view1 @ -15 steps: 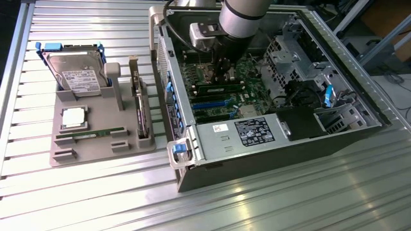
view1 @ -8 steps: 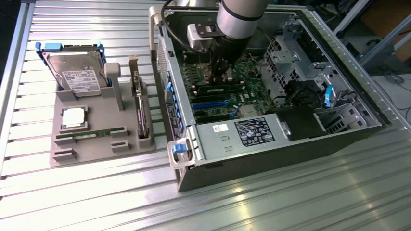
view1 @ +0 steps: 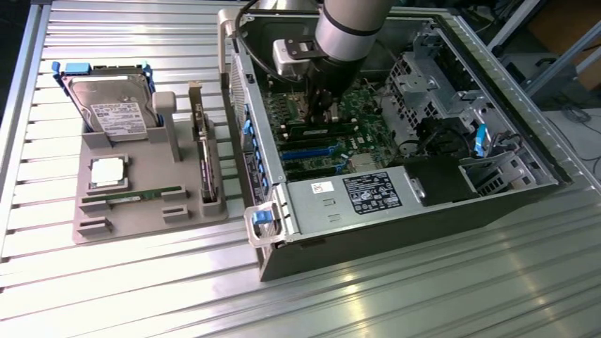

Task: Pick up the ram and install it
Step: 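Press down the ram until it locks into place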

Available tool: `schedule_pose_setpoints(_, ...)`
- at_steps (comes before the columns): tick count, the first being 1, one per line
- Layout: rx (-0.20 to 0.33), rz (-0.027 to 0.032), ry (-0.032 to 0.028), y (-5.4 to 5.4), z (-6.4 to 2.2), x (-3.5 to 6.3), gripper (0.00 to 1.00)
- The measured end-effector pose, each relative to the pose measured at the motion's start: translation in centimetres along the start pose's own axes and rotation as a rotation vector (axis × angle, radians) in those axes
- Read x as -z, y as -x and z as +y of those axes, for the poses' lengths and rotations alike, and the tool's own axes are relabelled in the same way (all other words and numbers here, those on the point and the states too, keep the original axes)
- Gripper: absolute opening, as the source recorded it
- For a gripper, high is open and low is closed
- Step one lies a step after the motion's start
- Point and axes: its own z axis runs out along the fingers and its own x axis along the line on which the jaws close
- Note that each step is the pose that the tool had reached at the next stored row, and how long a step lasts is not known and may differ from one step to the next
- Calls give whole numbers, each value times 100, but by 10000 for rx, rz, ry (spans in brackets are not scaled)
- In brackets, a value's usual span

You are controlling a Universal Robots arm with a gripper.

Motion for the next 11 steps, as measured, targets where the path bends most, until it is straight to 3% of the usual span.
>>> schedule_pose_setpoints(11,0,2,0,-4,2,-39,11)
